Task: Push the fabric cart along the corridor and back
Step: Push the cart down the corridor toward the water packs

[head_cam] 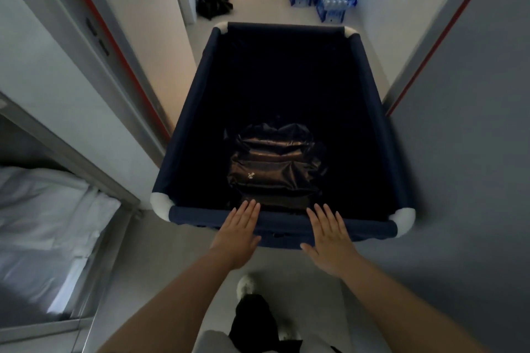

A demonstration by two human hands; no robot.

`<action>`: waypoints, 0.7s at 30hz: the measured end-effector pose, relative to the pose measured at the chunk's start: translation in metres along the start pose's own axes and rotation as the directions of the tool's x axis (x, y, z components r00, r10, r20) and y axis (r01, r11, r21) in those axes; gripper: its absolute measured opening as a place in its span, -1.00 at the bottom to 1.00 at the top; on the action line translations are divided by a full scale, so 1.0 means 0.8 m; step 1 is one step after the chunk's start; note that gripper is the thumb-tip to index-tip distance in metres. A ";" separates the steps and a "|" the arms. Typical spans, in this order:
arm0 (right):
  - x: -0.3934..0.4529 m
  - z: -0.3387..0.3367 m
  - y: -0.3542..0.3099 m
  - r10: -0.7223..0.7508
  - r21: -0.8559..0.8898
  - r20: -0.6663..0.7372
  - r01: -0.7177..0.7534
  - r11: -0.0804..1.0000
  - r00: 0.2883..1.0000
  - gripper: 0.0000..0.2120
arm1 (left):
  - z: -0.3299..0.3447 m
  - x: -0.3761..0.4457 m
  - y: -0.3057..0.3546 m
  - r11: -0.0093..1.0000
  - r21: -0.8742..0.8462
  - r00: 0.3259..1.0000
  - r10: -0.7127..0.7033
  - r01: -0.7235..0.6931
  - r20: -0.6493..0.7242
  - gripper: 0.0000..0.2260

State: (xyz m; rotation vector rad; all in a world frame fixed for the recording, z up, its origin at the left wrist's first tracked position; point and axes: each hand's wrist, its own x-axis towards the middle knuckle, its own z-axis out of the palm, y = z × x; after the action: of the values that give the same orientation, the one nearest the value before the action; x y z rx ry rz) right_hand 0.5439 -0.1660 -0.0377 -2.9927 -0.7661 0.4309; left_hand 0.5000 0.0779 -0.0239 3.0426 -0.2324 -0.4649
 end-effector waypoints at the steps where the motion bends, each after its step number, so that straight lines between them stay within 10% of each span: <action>1: 0.011 -0.002 0.004 0.003 0.002 -0.007 -0.003 1.000 1.000 -0.25 | -0.001 0.010 -0.003 1.000 -0.003 1.000 -0.003 0.003 -0.007 -0.41; 21: 0.294 -0.086 0.083 0.165 -0.041 0.027 -0.164 0.986 0.986 -0.26 | -0.080 0.284 -0.101 0.996 -0.054 0.994 0.068 -0.072 -0.083 -0.38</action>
State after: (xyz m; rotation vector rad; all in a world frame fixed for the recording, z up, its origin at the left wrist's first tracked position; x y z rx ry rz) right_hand 0.7916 -0.1093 -0.0384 -3.1058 -0.5362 0.4735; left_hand 0.7449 0.1241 -0.0356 2.9782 -0.3146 -0.3373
